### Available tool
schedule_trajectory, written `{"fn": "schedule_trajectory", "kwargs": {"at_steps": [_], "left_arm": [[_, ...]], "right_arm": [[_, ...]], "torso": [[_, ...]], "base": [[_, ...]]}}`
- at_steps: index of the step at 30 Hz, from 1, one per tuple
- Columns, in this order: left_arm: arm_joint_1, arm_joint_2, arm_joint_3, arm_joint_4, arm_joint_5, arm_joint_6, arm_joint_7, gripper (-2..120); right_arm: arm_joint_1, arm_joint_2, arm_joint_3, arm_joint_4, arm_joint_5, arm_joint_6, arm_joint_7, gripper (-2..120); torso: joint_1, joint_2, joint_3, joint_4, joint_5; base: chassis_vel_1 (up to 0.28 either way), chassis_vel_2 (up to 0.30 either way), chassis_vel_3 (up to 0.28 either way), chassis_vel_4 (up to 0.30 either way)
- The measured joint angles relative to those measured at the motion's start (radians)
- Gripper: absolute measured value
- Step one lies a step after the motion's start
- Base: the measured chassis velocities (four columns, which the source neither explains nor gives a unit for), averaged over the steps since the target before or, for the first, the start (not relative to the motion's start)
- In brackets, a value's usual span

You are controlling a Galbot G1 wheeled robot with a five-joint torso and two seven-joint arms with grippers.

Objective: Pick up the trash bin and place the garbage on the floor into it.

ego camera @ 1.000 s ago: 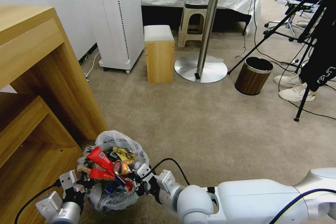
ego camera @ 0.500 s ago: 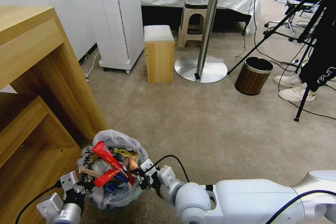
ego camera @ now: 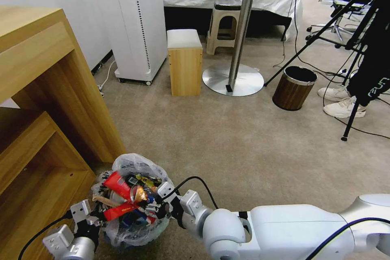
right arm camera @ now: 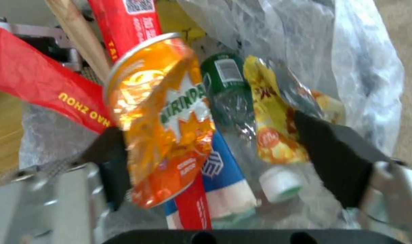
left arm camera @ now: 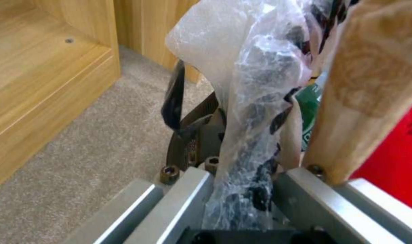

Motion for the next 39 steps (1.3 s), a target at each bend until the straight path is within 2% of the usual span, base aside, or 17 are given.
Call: {"fn": "schedule_trajectory", "kwargs": {"at_steps": [1,4,6,14,20,27,39], "left_arm": [[0.0,0.0,0.0,0.0,0.0,0.0,0.0,0],[-0.001,0.001,-0.001,0.009,0.0,0.0,0.0,0],[-0.003,0.001,0.0,0.012,0.0,0.0,0.0,0],[-0.02,0.005,0.006,0.028,-0.003,0.0,-0.002,0],[-0.027,0.006,0.014,0.045,-0.002,0.0,-0.003,0],[-0.042,0.005,0.026,0.06,0.0,0.0,-0.004,0],[-0.048,0.012,0.026,0.071,-0.003,0.0,-0.006,0]], "right_arm": [[0.0,0.0,0.0,0.0,0.0,0.0,0.0,88],[0.001,-0.002,-0.001,0.005,-0.004,-0.002,0.008,98],[0.001,-0.003,0.002,0.007,-0.009,-0.001,0.007,100],[-0.004,-0.026,0.008,-0.028,-0.106,0.069,-0.1,97],[-0.012,-0.055,0.005,-0.071,-0.177,0.186,-0.212,95],[-0.018,-0.062,-0.001,-0.104,-0.212,0.275,-0.278,96],[-0.08,-0.077,0.023,-0.161,-0.198,0.447,-0.429,100]], "torso": [[0.0,0.0,0.0,0.0,0.0],[0.0,0.0,0.0,0.0,0.0],[0.0,0.0,0.0,0.0,0.0],[0.0,0.0,0.0,0.0,0.0001],[0.0,0.0,0.0,-0.0001,0.0001],[0.0,0.0,0.0,-0.0001,0.0001],[0.0,0.0,0.0,-0.0001,0.0]], "base": [[0.0,0.0,0.0,0.0],[0.0,0.0,0.0,0.0],[0.0,0.0,0.0,0.0],[0.0,0.0,0.0,0.0],[0.0,0.0,0.0,0.0],[0.0,0.0,0.0,0.0],[0.0,0.0,0.0,0.0]]}}
